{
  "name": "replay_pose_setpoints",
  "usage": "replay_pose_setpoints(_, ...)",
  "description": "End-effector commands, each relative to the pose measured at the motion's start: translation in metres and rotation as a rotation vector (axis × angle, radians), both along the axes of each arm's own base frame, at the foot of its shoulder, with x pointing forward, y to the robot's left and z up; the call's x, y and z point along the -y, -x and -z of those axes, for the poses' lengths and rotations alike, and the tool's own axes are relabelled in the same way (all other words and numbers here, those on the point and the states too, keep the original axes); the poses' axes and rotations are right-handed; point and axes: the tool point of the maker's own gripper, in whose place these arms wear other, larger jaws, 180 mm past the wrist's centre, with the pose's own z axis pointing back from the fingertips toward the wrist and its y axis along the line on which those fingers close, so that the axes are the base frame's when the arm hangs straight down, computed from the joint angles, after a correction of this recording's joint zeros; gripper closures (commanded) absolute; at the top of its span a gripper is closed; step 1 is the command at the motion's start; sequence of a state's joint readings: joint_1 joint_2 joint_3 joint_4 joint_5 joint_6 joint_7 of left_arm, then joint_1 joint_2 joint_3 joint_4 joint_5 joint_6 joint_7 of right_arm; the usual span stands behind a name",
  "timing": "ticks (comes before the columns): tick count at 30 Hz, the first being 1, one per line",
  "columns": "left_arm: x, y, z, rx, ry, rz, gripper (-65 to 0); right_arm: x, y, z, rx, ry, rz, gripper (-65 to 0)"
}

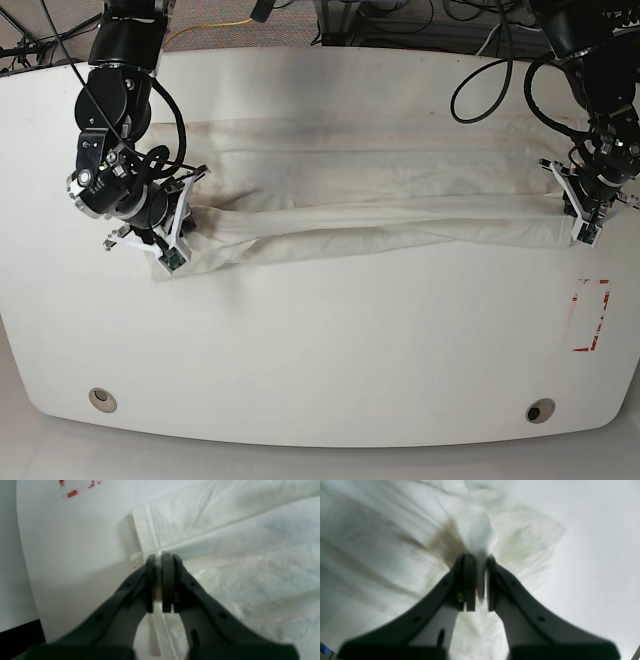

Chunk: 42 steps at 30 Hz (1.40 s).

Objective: Fold the T-shirt properly
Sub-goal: 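Fold the grasped side with both grippers over the shirt body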

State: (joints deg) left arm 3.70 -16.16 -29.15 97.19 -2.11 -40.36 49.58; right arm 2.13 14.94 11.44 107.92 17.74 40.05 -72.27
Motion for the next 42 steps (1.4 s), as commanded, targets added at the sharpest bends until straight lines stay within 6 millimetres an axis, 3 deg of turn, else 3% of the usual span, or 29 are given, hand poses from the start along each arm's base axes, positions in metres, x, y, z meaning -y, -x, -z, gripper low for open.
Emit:
replay_pose_setpoints(1, -0.009, 0.0, -0.016, 0.023, -0.053, -0.001, -1.7, 0.0, 0.0, -0.009, 0.033, 0.005, 0.003, -7.1)
replay_pose_setpoints(5, -0.012, 0.015, -0.01, -0.032, -0.08, -0.011, -1.9, 0.004, 0.018, 0.004, -0.009, 0.001, 0.026, -7.1)
replay_pose_setpoints(10, -0.01, 0.036, -0.001, -0.083, -0.097, -0.003, -2.1, -0.002, 0.041, 0.006, -0.023, -0.057, 0.02, -7.8)
replay_pose_setpoints(12, -0.01, 0.04, 0.003, -0.095, -0.097, -0.002, -2.2, -0.004, 0.048, 0.008, -0.034, -0.089, 0.022, -11.9)
replay_pose_setpoints(15, -0.01, 0.049, 0.009, -0.119, -0.097, -0.001, -3.1, -0.008, 0.065, 0.014, -0.067, -0.159, 0.027, -25.7)
replay_pose_setpoints(18, -0.01, 0.051, 0.01, -0.126, -0.098, 0.0, -12.4, -0.012, 0.079, 0.014, -0.086, -0.254, 0.032, -40.1)
replay_pose_setpoints(20, -0.01, 0.051, 0.01, -0.126, -0.098, 0.0, -19.0, -0.012, 0.084, 0.011, -0.087, -0.294, 0.035, -42.6)
replay_pose_setpoints(22, -0.01, 0.051, 0.01, -0.126, -0.099, 0.0, -28.6, -0.007, 0.085, 0.004, -0.07, -0.337, 0.045, -42.6)
replay_pose_setpoints(25, -0.009, 0.048, 0.004, -0.108, -0.103, 0.003, -36.8, 0.001, 0.078, -0.009, -0.02, -0.38, 0.077, -42.6)
replay_pose_setpoints(30, -0.008, 0.034, -0.029, -0.007, -0.112, -0.008, -36.8, 0.005, 0.052, -0.016, 0.024, -0.359, 0.08, -42.6)
replay_pose_setpoints(34, -0.016, 0.021, -0.048, 0.031, -0.069, -0.063, -36.8, -0.008, 0.032, -0.014, 0.031, -0.381, 0.072, -38.8)
replay_pose_setpoints(37, -0.019, 0.018, -0.04, -0.008, -0.051, -0.084, -36.7, -0.018, 0.024, -0.009, 0.021, -0.38, 0.06, -32.7)
replay_pose_setpoints(39, -0.016, 0.018, -0.021, -0.062, -0.018, -0.08, -36.7, -0.031, 0.022, 0.0, -0.009, -0.377, 0.039, -29.5)
replay_pose_setpoints(42, -0.016, 0.023, 0.001, -0.12, 0.017, -0.078, -36.5, -0.055, 0.023, 0.006, -0.036, -0.392, -0.008, -30.8)
